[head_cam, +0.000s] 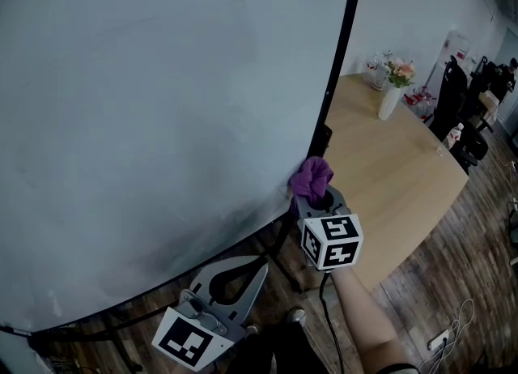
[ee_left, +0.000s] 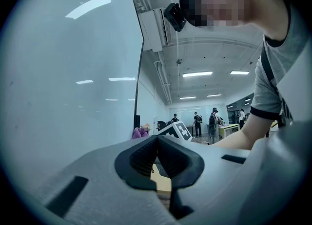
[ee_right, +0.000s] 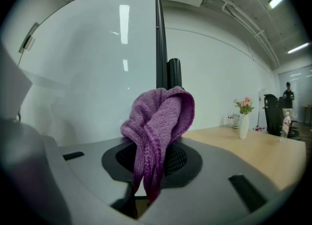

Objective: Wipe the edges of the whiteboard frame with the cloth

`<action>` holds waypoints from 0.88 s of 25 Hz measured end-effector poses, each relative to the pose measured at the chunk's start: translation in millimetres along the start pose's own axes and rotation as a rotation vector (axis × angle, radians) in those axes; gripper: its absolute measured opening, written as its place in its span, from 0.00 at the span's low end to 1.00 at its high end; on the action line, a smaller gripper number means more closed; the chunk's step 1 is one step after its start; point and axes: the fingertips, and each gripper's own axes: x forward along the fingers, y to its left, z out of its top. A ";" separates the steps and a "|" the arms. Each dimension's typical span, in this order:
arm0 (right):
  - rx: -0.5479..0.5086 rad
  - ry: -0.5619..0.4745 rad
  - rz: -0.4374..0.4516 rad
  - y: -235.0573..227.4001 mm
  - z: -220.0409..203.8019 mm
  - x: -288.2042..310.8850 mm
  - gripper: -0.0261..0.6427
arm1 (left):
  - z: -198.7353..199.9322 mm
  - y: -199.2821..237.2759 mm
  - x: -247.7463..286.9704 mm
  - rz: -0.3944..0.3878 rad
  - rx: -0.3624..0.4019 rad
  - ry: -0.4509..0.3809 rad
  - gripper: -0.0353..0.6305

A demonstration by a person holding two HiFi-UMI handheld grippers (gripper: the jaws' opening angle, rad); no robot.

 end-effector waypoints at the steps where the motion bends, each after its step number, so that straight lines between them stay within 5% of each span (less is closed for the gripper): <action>1: 0.002 0.005 0.000 -0.2 -3.1 0.9 0.16 | -1.2 0.5 0.2 0.000 -0.001 0.003 0.08; 22: 0.026 0.142 -0.018 -0.8 -89.3 19.7 0.16 | -29.9 10.0 -7.8 0.022 -0.038 0.041 0.08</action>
